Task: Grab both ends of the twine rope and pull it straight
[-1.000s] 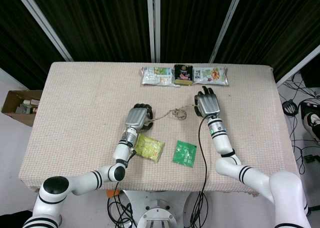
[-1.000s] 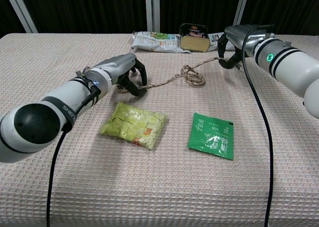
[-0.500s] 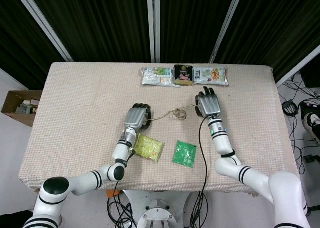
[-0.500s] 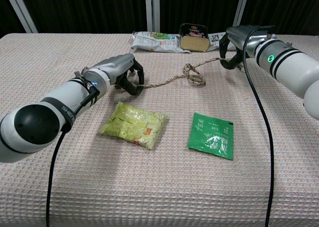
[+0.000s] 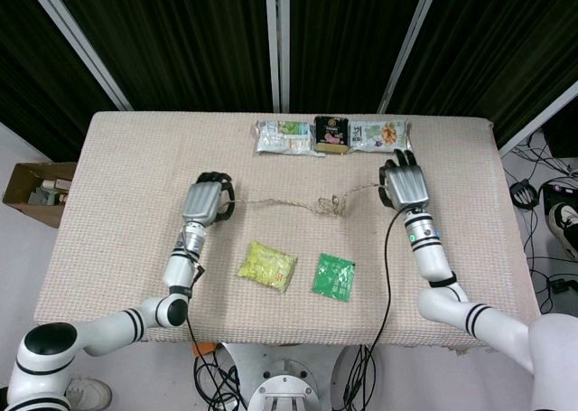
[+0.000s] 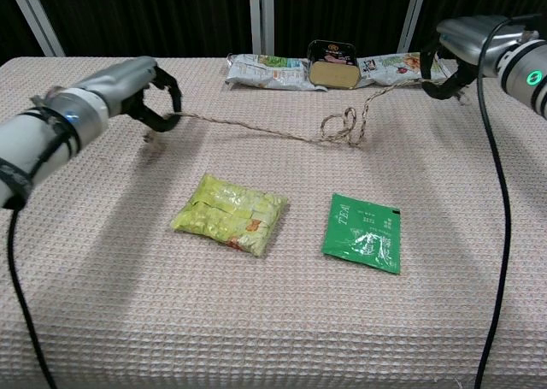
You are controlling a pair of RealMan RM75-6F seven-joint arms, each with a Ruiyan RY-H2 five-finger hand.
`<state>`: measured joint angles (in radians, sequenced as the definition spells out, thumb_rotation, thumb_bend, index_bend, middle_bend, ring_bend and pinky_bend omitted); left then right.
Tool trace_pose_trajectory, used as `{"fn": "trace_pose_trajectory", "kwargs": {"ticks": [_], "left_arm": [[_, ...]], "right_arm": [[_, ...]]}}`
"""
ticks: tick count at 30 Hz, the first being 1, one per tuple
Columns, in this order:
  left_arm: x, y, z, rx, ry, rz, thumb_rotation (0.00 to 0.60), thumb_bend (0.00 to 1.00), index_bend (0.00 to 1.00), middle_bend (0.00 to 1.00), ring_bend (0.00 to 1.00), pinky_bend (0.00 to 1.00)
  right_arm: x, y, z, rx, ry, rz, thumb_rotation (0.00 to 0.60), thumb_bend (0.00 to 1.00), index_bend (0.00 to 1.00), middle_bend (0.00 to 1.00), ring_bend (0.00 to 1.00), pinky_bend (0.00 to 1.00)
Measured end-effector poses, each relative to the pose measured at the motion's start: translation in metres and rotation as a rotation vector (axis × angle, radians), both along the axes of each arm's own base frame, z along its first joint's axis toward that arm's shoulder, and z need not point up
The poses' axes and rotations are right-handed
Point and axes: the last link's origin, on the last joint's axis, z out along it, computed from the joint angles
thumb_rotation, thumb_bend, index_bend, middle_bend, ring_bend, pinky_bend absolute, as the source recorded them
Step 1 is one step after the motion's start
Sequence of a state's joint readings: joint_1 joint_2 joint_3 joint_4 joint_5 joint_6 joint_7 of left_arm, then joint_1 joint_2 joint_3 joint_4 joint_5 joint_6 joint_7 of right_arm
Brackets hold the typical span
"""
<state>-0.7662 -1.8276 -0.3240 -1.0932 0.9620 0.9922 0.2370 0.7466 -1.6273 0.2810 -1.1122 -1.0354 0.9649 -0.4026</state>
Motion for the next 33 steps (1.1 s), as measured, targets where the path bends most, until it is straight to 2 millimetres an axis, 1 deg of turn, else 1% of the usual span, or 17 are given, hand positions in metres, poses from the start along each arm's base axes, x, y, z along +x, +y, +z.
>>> {"fn": "trace_pose_trajectory", "kwargs": {"ticks": [2,6,10,13,19,25,33], "left_arm": [[-0.020,-0.001,0.019,0.030,0.026,0.023,0.600,0.48,0.62,0.26,0.15,0.15],[-0.054,-0.007,0.046,0.068,0.058,0.081,0.600,0.47,0.62,0.26,0.15,0.15],[-0.076,-0.012,0.060,0.090,0.056,0.126,0.600,0.47,0.62,0.26,0.15,0.15],[-0.087,-0.014,0.065,0.096,0.060,0.144,0.600,0.46,0.62,0.26,0.15,0.14],[-0.099,-0.014,0.063,0.077,0.081,0.157,0.600,0.46,0.62,0.26,0.15,0.14],[-0.105,-0.011,0.058,0.065,0.107,0.158,0.600,0.46,0.62,0.26,0.15,0.14],[-0.112,-0.007,0.054,0.059,0.123,0.170,0.600,0.46,0.61,0.25,0.15,0.14]], "right_arm": [[-0.010,0.006,0.016,-0.017,0.009,-0.005,0.600,0.52,0.61,0.37,0.09,0.14],[-0.033,0.023,0.045,-0.054,0.025,-0.030,0.600,0.52,0.61,0.36,0.09,0.14],[-0.057,0.040,0.067,-0.087,0.035,-0.066,0.600,0.51,0.61,0.36,0.09,0.14],[-0.068,0.048,0.074,-0.095,0.024,-0.092,0.600,0.51,0.61,0.36,0.09,0.14],[-0.083,0.053,0.075,-0.099,0.020,-0.125,0.600,0.51,0.61,0.36,0.09,0.14],[-0.094,0.051,0.066,-0.100,0.038,-0.149,0.600,0.51,0.61,0.36,0.09,0.13],[-0.109,0.048,0.048,-0.081,0.061,-0.187,0.600,0.51,0.61,0.36,0.09,0.13]]}}
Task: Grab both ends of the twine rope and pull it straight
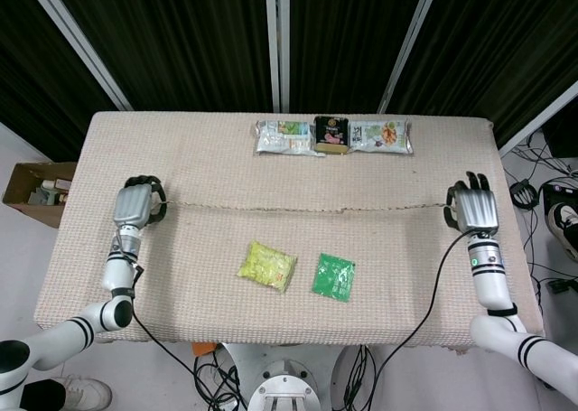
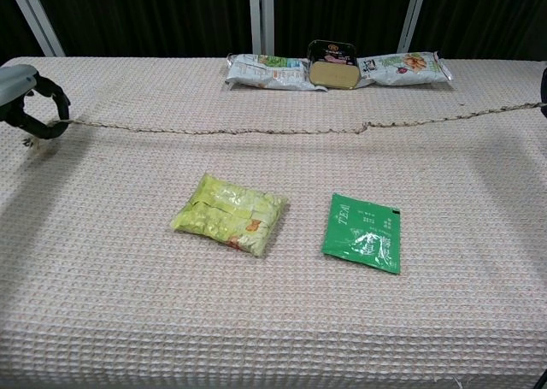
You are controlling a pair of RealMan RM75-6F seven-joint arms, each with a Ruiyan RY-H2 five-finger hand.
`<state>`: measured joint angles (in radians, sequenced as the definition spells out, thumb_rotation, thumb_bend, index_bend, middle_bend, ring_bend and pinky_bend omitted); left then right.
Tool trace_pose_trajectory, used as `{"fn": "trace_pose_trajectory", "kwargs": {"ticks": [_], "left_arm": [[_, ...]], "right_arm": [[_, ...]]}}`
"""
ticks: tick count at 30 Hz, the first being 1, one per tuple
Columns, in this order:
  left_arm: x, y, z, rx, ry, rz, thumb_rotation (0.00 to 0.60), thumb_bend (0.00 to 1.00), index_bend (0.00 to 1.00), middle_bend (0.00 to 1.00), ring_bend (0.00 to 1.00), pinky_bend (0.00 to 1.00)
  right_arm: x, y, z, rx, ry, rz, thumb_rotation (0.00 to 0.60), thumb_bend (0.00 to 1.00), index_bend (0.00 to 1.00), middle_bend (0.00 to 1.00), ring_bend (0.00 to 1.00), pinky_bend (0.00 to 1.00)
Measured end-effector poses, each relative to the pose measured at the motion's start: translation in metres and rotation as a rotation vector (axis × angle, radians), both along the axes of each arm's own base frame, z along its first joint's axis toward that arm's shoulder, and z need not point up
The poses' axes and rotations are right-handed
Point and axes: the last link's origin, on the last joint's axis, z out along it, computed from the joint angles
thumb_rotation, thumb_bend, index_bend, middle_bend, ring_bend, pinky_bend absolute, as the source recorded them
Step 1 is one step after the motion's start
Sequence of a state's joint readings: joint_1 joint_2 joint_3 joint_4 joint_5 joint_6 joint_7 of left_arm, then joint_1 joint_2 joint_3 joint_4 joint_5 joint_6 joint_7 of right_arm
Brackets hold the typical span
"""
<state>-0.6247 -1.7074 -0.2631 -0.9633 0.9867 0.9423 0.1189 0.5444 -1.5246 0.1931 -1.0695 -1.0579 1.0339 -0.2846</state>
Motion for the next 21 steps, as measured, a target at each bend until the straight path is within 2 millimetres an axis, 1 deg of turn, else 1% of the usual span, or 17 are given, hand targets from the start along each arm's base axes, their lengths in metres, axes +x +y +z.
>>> {"fn": "trace_pose_trajectory", "kwargs": {"ticks": [10,14,16,19,21], "left_arm": [[-0.007,0.001,-0.005,-0.005,-0.003,0.018,0.600,0.44,0.61,0.25,0.15,0.14],[-0.008,0.000,-0.006,-0.013,0.000,0.018,0.600,0.40,0.59,0.25,0.15,0.14],[-0.008,-0.001,-0.007,-0.013,0.002,0.016,0.600,0.34,0.54,0.25,0.15,0.14],[-0.008,-0.002,-0.007,-0.011,0.001,0.012,0.600,0.26,0.43,0.24,0.15,0.14],[-0.008,-0.004,-0.006,-0.004,0.000,0.008,0.600,0.23,0.38,0.24,0.15,0.14]], "right_arm": [[-0.014,-0.002,-0.019,0.020,0.025,-0.048,0.600,0.49,0.61,0.34,0.09,0.13],[-0.016,-0.002,-0.024,0.022,0.037,-0.055,0.600,0.47,0.59,0.34,0.08,0.13],[-0.017,0.000,-0.028,0.027,0.036,-0.056,0.600,0.42,0.52,0.32,0.08,0.13],[-0.017,0.002,-0.029,0.026,0.022,-0.055,0.600,0.30,0.42,0.31,0.07,0.13],[-0.016,0.004,-0.029,0.025,0.005,-0.056,0.600,0.24,0.37,0.30,0.07,0.13]]}}
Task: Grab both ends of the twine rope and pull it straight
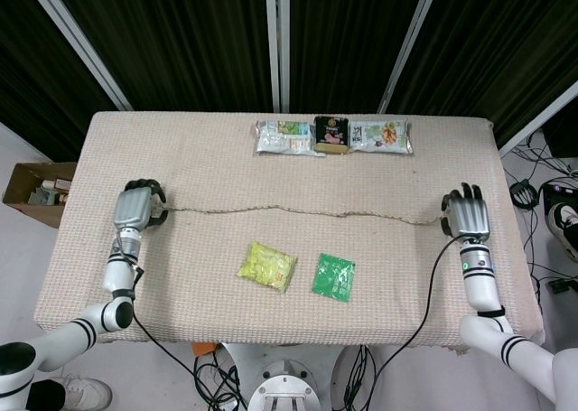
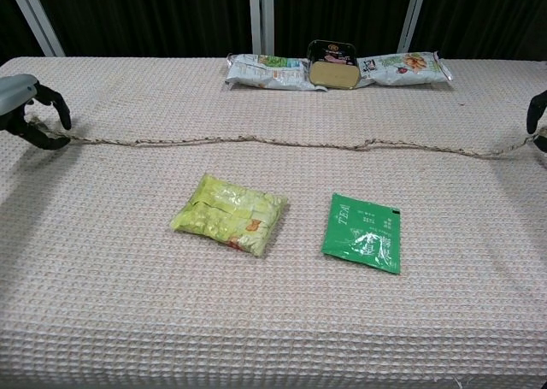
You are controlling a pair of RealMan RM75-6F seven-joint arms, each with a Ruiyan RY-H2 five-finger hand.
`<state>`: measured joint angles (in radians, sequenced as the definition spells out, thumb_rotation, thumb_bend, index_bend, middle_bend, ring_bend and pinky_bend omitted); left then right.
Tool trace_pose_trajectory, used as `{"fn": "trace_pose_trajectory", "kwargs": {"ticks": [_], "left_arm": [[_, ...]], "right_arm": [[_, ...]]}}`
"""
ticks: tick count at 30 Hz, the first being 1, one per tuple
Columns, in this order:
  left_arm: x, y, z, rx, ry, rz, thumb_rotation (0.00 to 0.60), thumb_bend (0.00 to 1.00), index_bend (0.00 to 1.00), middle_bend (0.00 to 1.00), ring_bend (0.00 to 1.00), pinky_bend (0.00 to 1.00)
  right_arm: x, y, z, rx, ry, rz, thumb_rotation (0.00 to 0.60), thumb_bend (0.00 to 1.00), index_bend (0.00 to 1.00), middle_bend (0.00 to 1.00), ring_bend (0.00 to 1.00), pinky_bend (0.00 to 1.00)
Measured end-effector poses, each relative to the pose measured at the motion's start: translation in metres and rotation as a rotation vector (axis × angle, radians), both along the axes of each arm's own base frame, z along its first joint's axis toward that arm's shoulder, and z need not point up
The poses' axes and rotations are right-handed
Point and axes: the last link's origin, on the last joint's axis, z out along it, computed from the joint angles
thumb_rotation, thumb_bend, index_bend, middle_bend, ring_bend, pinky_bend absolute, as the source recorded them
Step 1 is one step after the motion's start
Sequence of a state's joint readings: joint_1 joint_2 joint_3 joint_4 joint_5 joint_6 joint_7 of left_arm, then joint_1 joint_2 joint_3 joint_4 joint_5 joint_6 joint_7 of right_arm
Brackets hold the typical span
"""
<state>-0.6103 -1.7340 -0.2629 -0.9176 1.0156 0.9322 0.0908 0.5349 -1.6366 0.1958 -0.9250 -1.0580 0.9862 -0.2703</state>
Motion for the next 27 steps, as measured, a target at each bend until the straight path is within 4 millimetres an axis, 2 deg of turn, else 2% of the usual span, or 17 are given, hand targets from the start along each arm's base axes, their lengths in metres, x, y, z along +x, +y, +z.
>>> {"fn": "trace_pose_trajectory", "kwargs": {"ticks": [4,9,15,19,21,24,27], "left_arm": [[0.000,-0.004,0.005,0.020,-0.002,-0.010,0.600,0.21,0.33,0.24,0.15,0.15],[-0.002,-0.012,0.026,0.085,-0.006,-0.032,0.600,0.21,0.33,0.24,0.15,0.15],[-0.012,-0.039,0.073,0.186,-0.004,-0.056,0.600,0.21,0.33,0.24,0.15,0.14],[-0.019,-0.070,0.109,0.243,0.001,-0.064,0.600,0.21,0.33,0.24,0.15,0.14],[-0.023,-0.092,0.126,0.266,0.002,-0.067,0.600,0.21,0.34,0.24,0.15,0.14],[-0.026,-0.128,0.145,0.271,0.004,-0.075,0.600,0.21,0.34,0.24,0.15,0.14],[-0.028,-0.165,0.151,0.250,0.009,-0.073,0.600,0.21,0.34,0.24,0.15,0.14]], "right_arm": [[0.002,0.004,0.009,-0.016,-0.029,0.009,0.600,0.21,0.33,0.29,0.07,0.13],[0.004,0.014,0.032,-0.060,-0.069,0.029,0.600,0.21,0.32,0.28,0.07,0.13],[0.005,0.042,0.086,-0.155,-0.109,0.056,0.600,0.21,0.29,0.25,0.07,0.13],[0.003,0.078,0.129,-0.225,-0.141,0.078,0.600,0.22,0.29,0.24,0.07,0.13],[0.002,0.094,0.143,-0.246,-0.156,0.094,0.600,0.22,0.29,0.24,0.07,0.13],[0.000,0.120,0.150,-0.235,-0.196,0.115,0.600,0.22,0.29,0.24,0.07,0.13],[-0.001,0.141,0.151,-0.223,-0.236,0.127,0.600,0.22,0.29,0.24,0.07,0.13]]}}
